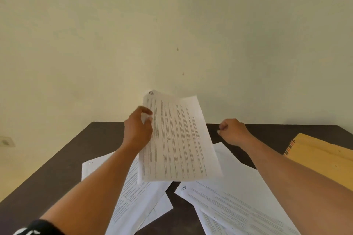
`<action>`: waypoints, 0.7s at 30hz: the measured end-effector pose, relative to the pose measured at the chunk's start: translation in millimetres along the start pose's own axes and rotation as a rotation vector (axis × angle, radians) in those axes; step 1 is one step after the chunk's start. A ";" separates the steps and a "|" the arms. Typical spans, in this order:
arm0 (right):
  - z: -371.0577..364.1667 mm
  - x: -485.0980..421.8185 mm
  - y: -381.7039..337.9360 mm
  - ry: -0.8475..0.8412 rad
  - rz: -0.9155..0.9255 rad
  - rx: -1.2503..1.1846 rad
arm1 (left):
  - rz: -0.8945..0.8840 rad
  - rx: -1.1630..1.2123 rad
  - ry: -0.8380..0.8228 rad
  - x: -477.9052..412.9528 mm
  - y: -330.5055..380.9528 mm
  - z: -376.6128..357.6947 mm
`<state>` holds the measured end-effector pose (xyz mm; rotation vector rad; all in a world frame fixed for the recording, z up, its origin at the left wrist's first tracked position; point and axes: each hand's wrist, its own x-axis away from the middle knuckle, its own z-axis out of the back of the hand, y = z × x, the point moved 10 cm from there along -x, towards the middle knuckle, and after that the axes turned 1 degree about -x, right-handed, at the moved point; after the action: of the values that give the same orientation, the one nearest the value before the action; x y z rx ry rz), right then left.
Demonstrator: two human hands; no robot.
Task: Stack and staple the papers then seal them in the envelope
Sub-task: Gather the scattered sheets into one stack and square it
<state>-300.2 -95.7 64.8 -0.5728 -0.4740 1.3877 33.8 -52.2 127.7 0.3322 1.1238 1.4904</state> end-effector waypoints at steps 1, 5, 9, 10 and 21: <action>-9.5 -5.8 11.2 -0.022 -0.017 0.032 | 0.038 -0.008 -0.024 -0.2 -15.8 -10.2; -44.8 -30.2 45.4 -0.099 -0.072 0.166 | 0.189 0.061 -0.081 0.9 -73.0 -43.5; -61.5 -48.0 62.2 -0.027 -0.108 0.301 | 0.310 0.180 -0.105 2.3 -111.7 -66.5; -63.1 -51.8 62.4 0.003 -0.105 0.303 | 0.330 0.195 -0.104 2.9 -117.6 -70.6; -73.4 -54.2 56.6 -0.029 0.000 0.221 | 0.394 0.207 -0.129 18.2 -131.6 -91.3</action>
<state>-305.1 -151.7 -26.6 -0.3734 -0.3378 1.4284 40.8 -96.1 -27.3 0.8204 1.1546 1.6669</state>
